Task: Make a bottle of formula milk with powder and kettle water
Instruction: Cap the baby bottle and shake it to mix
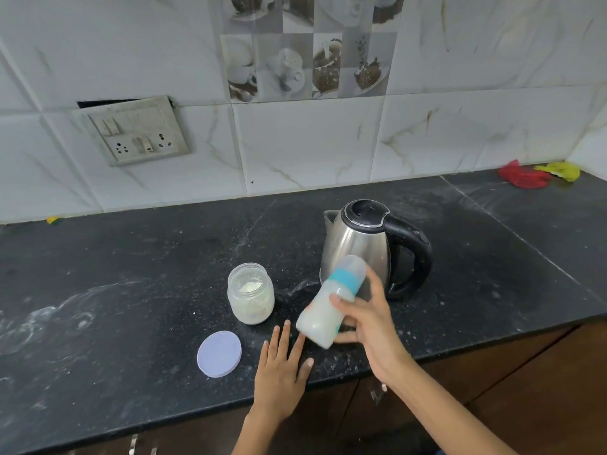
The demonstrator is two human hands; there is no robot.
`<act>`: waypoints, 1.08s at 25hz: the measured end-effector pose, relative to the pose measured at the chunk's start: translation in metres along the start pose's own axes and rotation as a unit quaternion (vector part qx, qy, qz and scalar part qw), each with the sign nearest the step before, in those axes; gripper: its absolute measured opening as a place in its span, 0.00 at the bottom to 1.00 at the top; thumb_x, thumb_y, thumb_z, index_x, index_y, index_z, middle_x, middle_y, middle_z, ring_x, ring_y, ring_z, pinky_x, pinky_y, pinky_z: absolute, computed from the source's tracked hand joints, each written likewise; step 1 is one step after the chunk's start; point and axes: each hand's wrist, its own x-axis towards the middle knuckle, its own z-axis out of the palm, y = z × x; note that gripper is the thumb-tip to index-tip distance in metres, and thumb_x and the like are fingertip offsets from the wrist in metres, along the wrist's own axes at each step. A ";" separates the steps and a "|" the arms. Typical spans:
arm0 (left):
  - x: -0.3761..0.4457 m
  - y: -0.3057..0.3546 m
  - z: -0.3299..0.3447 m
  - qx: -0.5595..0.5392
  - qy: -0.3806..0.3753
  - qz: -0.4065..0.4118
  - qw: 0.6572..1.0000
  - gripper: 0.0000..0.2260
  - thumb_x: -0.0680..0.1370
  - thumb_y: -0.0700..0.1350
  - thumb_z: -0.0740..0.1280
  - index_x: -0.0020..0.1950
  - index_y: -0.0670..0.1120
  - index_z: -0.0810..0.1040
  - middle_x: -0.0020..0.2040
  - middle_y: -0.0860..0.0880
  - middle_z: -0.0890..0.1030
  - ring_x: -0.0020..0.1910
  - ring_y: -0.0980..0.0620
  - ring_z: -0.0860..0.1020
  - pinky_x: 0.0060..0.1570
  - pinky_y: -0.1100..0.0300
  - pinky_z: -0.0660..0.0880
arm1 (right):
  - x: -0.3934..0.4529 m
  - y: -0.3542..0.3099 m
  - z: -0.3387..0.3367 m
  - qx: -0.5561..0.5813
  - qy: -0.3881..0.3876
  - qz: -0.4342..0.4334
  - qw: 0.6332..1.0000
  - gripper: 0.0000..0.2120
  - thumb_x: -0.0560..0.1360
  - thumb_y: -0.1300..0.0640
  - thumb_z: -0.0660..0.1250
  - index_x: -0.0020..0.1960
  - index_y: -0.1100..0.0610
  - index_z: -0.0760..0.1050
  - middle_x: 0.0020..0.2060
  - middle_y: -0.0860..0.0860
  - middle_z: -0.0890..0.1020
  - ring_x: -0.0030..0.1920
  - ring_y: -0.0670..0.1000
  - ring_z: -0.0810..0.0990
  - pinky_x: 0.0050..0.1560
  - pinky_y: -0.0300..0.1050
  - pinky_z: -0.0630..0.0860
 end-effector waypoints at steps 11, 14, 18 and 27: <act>-0.007 0.007 -0.010 -0.056 0.046 -0.001 0.997 0.33 0.78 0.65 0.45 0.73 0.45 0.66 0.74 0.44 0.64 0.74 0.41 0.62 0.72 0.45 0.59 | -0.002 -0.005 0.004 -0.003 -0.045 0.029 0.999 0.40 0.68 0.56 0.77 0.71 0.35 0.60 0.55 0.52 0.84 0.53 0.56 0.85 0.43 0.60 0.83; -0.009 0.005 -0.008 -0.095 0.064 -0.019 0.993 0.38 0.74 0.69 0.48 0.71 0.42 0.67 0.72 0.42 0.67 0.73 0.41 0.63 0.72 0.45 0.58 | -0.013 -0.002 0.007 -0.052 -0.098 0.008 0.994 0.41 0.65 0.54 0.79 0.69 0.33 0.61 0.55 0.51 0.84 0.55 0.55 0.84 0.40 0.54 0.83; -0.009 0.011 -0.009 -0.153 0.022 -0.034 0.987 0.27 0.77 0.51 0.65 0.74 0.44 0.63 0.75 0.42 0.63 0.75 0.40 0.59 0.74 0.44 0.52 | -0.005 -0.009 0.004 -0.012 -0.081 0.009 0.997 0.41 0.68 0.57 0.77 0.71 0.35 0.58 0.56 0.52 0.83 0.56 0.54 0.83 0.42 0.56 0.83; -0.001 0.004 -0.005 -0.004 -0.013 0.008 1.000 0.26 0.82 0.58 0.46 0.76 0.55 0.39 0.78 0.49 0.38 0.77 0.47 0.38 0.74 0.51 0.40 | 0.000 0.020 -0.015 -0.201 -0.033 -0.121 0.972 0.44 0.68 0.61 0.78 0.73 0.40 0.57 0.57 0.41 0.80 0.57 0.44 0.82 0.51 0.42 0.82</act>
